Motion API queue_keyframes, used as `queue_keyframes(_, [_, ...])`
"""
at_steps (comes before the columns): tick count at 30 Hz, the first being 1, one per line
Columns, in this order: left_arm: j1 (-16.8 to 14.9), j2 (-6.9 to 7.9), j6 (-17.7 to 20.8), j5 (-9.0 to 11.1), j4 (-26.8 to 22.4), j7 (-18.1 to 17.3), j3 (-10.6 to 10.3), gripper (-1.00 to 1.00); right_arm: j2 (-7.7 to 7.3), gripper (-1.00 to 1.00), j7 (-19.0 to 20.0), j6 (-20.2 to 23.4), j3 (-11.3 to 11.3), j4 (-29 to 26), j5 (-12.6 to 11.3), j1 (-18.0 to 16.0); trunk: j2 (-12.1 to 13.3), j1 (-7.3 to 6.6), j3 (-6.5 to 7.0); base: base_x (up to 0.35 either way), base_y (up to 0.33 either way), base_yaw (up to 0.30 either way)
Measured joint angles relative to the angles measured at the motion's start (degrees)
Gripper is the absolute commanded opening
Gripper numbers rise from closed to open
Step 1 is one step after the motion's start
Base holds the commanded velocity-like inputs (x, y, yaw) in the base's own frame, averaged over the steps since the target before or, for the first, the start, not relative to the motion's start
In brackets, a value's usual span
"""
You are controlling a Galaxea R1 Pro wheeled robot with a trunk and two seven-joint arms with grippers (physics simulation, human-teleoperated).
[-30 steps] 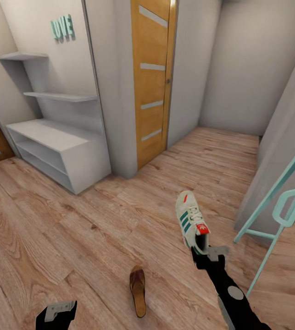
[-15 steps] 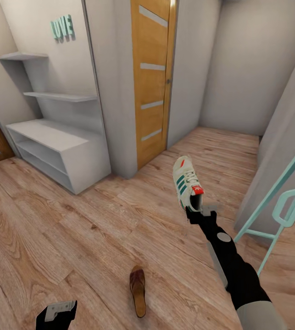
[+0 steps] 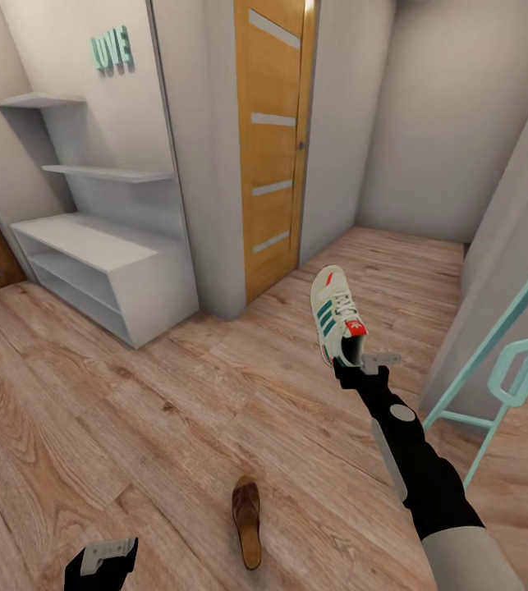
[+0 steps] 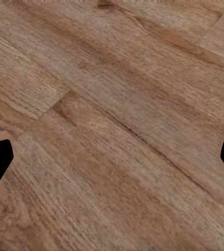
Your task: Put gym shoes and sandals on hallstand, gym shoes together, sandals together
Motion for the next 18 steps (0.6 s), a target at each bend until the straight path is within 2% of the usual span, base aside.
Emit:
queue_keyframes(10, [0.00, 0.00, -0.01, 0.01, 0.15, 0.00, -0.01, 1.00, -0.01, -1.00, 0.04, 0.12, 0.24, 0.89, 0.26, -0.02, 0.00, -0.01, 0.00, 0.138, -0.013, 0.000])
queue_keyframes(18, [-0.01, -0.08, -0.02, 0.08, 0.21, 0.00, -0.05, 1.00, 0.02, -1.00, 0.16, 0.08, 0.26, 1.40, 0.21, -0.02, 0.00, -0.02, 0.00, 0.225, -0.139, 0.000])
